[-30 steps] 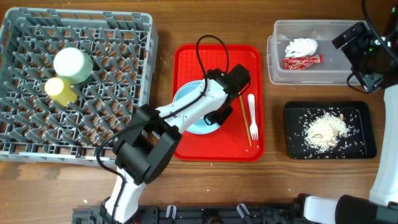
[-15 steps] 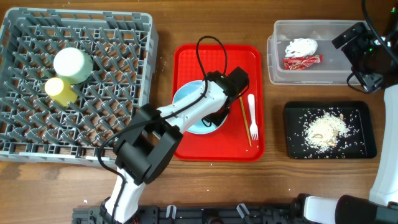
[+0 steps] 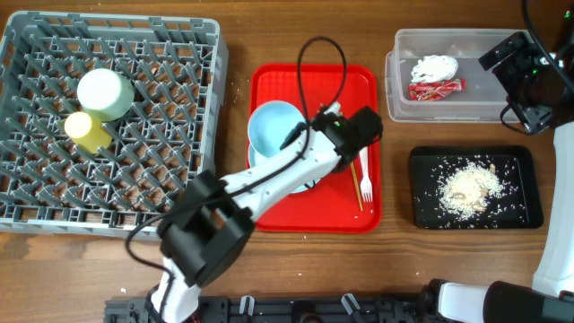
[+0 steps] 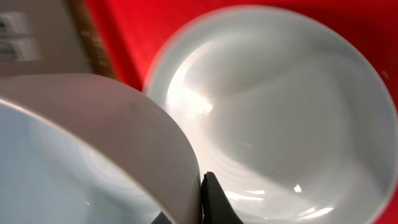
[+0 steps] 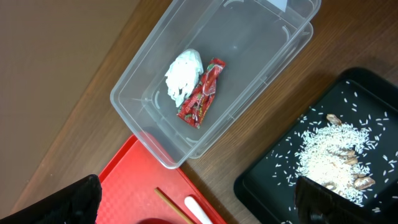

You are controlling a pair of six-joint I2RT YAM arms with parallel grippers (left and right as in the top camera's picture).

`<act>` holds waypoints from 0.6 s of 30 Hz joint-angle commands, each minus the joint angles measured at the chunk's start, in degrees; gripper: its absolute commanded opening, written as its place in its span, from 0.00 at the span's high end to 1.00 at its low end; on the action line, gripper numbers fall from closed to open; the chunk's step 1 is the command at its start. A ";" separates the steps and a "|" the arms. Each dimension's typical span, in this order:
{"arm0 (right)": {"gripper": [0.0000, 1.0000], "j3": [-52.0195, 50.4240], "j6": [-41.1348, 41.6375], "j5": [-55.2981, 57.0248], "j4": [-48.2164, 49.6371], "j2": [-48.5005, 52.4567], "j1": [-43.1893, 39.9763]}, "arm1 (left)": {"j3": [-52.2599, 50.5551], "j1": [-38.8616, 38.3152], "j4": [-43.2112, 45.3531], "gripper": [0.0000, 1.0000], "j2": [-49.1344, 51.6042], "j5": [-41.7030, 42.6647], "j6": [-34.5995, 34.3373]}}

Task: Sort waste into correct bins and load items into the dishwasher rack
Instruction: 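Carry the blue bowl left into the grey rack and lower it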

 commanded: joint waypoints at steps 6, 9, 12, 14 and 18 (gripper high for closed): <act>0.00 -0.11 -0.61 0.09 0.00 0.39 0.02 | 1.53 17.05 0.17 0.96 -14.58 0.76 -12.24; 0.00 -0.11 -0.63 0.09 0.00 0.39 0.02 | 1.53 25.75 0.28 0.96 -16.63 12.61 -12.28; 0.00 -0.11 -0.61 0.09 0.00 0.39 0.02 | 1.53 36.17 -0.33 0.96 -16.81 26.14 -14.80; 0.00 -0.11 -0.63 0.09 0.00 0.39 0.02 | 1.53 43.30 -0.24 0.96 -16.81 38.56 -14.78; 0.00 -0.11 -0.61 0.09 0.00 0.39 0.02 | 1.53 51.49 -0.39 0.96 -16.81 52.57 -14.78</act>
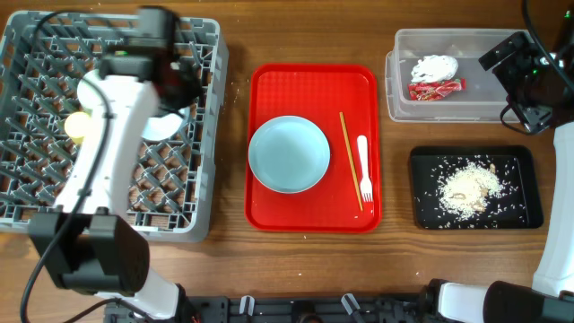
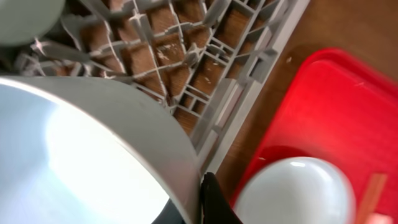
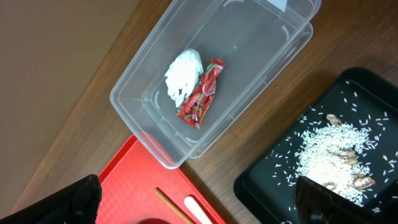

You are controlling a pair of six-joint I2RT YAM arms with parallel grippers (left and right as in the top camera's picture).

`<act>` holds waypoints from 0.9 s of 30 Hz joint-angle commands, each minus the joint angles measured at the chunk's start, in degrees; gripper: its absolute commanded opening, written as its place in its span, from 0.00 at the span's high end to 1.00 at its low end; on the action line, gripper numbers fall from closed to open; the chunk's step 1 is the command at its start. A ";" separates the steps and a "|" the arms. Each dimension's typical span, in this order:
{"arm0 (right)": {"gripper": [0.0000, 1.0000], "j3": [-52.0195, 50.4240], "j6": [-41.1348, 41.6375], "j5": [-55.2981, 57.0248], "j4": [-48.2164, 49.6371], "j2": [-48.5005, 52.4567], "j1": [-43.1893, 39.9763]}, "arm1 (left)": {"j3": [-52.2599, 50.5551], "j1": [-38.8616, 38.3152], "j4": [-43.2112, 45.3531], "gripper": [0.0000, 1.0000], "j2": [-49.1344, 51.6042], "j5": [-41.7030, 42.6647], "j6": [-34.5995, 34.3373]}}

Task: Sort waste into correct bins and load items into the dishwasher rack
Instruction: 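Carry the blue bowl left into the grey rack and lower it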

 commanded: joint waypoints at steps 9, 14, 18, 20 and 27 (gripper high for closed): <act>0.00 -0.11 -0.66 0.09 0.00 0.37 0.02 | 0.85 26.77 -3.41 0.96 -0.42 45.94 3.63; 0.00 -0.11 -0.63 0.11 0.00 0.37 0.02 | -1.55 34.05 -5.27 0.96 -0.39 52.54 5.51; 0.00 -0.11 -0.63 0.09 0.00 0.37 0.02 | -7.91 37.24 -3.19 0.96 -0.39 61.99 9.57; 0.00 -0.11 -0.63 0.09 0.00 0.37 0.02 | -12.04 39.12 0.09 0.96 -0.39 64.65 9.57; 0.00 -0.11 -0.66 0.11 0.02 0.37 0.02 | -14.91 43.87 0.17 0.96 -0.42 65.02 9.60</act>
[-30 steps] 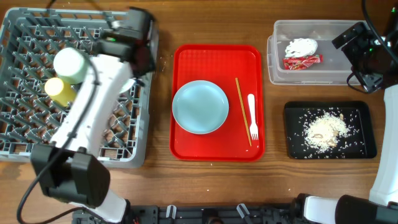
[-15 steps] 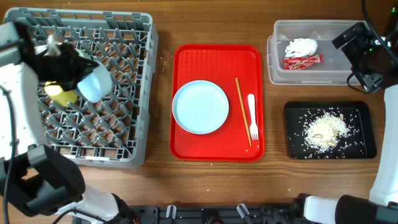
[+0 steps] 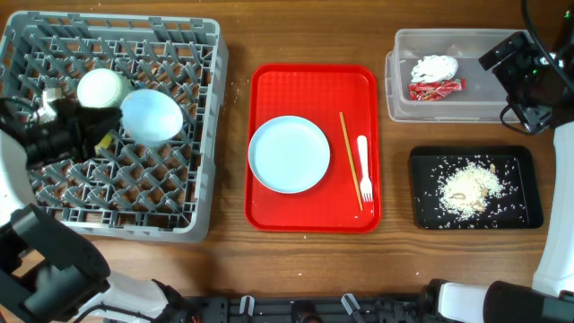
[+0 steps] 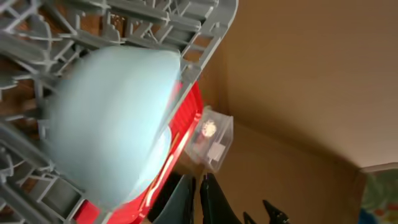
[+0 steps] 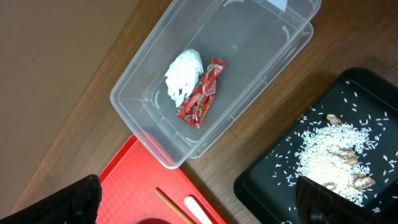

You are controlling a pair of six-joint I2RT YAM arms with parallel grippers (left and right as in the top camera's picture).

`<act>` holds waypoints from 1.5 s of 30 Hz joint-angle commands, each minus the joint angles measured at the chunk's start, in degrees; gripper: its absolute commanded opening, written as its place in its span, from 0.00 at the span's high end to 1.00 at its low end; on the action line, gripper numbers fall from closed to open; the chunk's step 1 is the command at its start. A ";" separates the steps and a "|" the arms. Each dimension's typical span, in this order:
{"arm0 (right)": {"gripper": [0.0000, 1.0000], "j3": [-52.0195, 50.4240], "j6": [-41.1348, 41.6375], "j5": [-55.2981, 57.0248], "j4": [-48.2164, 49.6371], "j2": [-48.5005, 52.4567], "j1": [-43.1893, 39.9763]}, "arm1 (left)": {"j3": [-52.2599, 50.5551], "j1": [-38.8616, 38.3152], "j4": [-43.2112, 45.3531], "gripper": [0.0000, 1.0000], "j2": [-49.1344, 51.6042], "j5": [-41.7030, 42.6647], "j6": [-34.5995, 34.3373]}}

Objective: Sort waste into correct bins and load items into the dishwasher rack

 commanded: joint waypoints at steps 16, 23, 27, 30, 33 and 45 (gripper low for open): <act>0.00 -0.11 -0.63 0.09 0.00 0.37 0.02 | 1.36 -3.39 0.13 0.01 -21.70 -16.98 8.72; 0.00 -0.11 -0.61 0.07 0.00 0.37 0.02 | 1.36 -18.25 3.10 0.00 -31.78 -35.19 8.70; 0.00 -0.11 -0.63 0.07 0.00 0.37 0.02 | 1.36 -30.18 3.04 0.00 -32.87 -49.07 8.66; 0.00 -0.11 -0.61 0.07 0.00 0.37 0.02 | 1.36 -39.74 3.37 0.01 -32.33 -62.01 6.12; 0.00 -0.11 -0.61 0.09 0.00 0.37 0.02 | 1.36 -48.50 5.55 0.00 -32.09 -65.85 5.27; 0.00 -0.11 -0.63 0.09 0.00 0.37 0.02 | 1.29 -55.34 4.28 0.03 -19.28 -89.99 9.88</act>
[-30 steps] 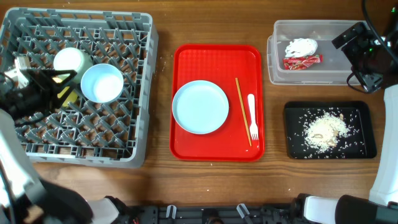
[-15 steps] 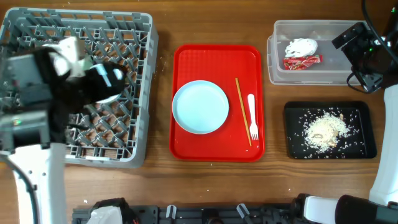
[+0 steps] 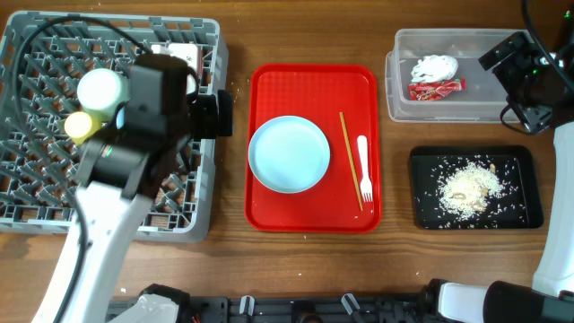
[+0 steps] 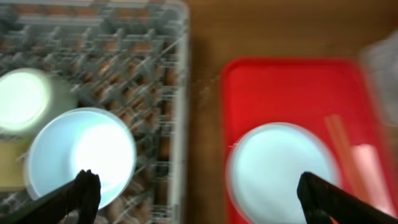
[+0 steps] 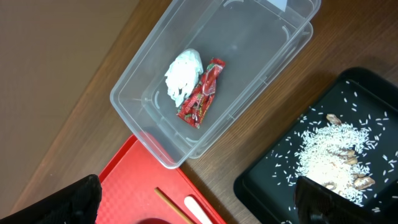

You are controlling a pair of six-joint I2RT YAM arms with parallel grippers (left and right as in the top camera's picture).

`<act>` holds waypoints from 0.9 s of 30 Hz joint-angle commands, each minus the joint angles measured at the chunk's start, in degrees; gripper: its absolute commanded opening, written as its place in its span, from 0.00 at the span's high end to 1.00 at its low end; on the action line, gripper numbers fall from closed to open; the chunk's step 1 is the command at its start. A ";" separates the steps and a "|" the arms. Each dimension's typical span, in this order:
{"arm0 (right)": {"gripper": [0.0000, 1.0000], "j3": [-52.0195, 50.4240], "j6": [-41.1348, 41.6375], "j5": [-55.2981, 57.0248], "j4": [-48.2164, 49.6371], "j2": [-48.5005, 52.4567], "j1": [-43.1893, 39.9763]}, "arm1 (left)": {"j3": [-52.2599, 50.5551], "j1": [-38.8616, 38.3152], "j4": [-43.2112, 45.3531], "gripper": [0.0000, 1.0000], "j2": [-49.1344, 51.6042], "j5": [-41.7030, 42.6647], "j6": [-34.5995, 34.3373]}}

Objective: Sort waste into correct bins and load items into the dishwasher rack

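Note:
A light blue bowl [image 4: 81, 155] rests in the grey dishwasher rack [image 3: 54, 193] beside a pale green cup [image 3: 99, 90] and a yellow cup [image 3: 79, 126]; the arm hides the bowl from overhead. My left gripper [image 3: 220, 115] hangs open and empty over the rack's right edge, its fingers [image 4: 84, 193] spread wide. A light blue plate [image 3: 289, 154], a wooden chopstick [image 3: 350, 161] and a white fork [image 3: 363, 170] lie on the red tray [image 3: 314, 81]. My right gripper [image 5: 196, 202] stands open and empty high at the far right.
A clear bin [image 3: 448, 99] at the back right holds a crumpled tissue [image 3: 434, 67] and a red wrapper [image 3: 436, 88]. A black tray [image 3: 520, 211] with spilled rice [image 3: 468, 187] sits in front of it. Bare wood separates rack and tray.
My left gripper was shut on the bowl, held tilted over the rack by the cups. Now the bowl lies in the rack and the gripper is open at the rack's right edge.
My left gripper was shut on the bowl's rim at the red tray, over the plate. Then it held the bowl over the rack, then tilted beside the cups. Now the bowl sits in the rack, let go. The right arm has stayed still.

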 commanded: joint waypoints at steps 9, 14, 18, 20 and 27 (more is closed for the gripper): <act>0.00 -0.11 -0.63 0.07 0.00 0.37 0.02 | 0.50 -0.15 -3.61 0.32 19.85 -23.74 -0.57; 0.00 -0.11 -0.61 0.07 0.02 0.37 0.02 | 0.48 0.02 -3.56 0.36 22.56 -21.90 -0.57; 0.00 -0.11 -0.63 0.07 0.00 0.37 0.02 | 0.48 0.20 -3.58 0.41 23.52 -21.97 -0.55; 0.00 -0.11 -0.63 0.07 0.00 0.37 0.02 | 0.48 1.14 -3.61 0.46 23.85 -21.92 -0.57; 0.00 -0.11 -0.61 0.09 0.02 0.37 0.02 | 0.37 5.20 -4.26 0.50 24.09 -13.90 -0.17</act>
